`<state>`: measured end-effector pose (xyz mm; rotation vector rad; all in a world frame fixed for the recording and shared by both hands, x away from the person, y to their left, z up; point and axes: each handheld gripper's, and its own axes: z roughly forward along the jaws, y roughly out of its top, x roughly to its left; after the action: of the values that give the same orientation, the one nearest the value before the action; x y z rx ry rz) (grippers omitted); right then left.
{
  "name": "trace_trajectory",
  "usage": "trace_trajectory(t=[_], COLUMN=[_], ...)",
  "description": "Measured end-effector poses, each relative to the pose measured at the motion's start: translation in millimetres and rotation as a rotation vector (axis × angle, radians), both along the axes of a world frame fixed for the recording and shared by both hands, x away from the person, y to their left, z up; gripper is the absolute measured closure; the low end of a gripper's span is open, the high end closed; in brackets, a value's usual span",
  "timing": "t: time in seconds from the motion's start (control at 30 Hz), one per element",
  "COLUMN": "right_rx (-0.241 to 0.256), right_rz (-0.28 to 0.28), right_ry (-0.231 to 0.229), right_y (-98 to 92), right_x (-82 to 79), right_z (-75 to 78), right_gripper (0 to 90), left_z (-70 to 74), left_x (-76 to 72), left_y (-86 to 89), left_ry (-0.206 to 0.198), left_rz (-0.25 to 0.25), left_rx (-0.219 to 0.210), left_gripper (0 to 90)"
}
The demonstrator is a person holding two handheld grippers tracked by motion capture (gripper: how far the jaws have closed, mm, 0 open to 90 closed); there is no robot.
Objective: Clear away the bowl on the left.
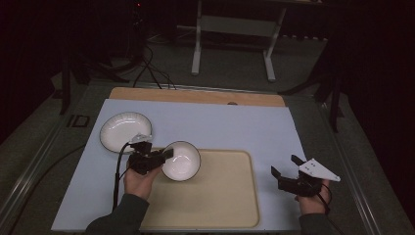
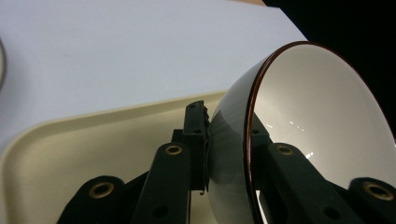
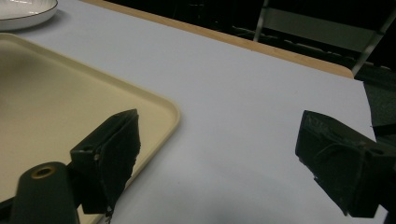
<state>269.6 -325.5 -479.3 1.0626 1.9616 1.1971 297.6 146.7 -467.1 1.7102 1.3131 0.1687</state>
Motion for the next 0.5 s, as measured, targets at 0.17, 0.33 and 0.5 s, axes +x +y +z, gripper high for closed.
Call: trace_trajectory(t=[0.17, 0.33, 0.5], right_rx=[0.000, -0.001, -0.001], right_rz=[0.001, 0.001, -0.001], right_ry=[0.001, 0.003, 0.001], right_y=[0.4, 0.1, -0.7], right_x=[0.5, 0.7, 0.9], right_z=[-0.2, -0.4, -0.2], right_gripper=[13.7, 13.7, 13.7], left_z=[-3.8, -6.7, -10.8], left_x=[0.2, 0.9, 0.8], left_y=[-5.8, -9.5, -14.5], left_ry=[0.017, 0.026, 0.036], left_rz=[-0.013, -0.019, -0.028], left_rx=[0.010, 0.009, 0.021], left_gripper=[78.5, 78.5, 78.5])
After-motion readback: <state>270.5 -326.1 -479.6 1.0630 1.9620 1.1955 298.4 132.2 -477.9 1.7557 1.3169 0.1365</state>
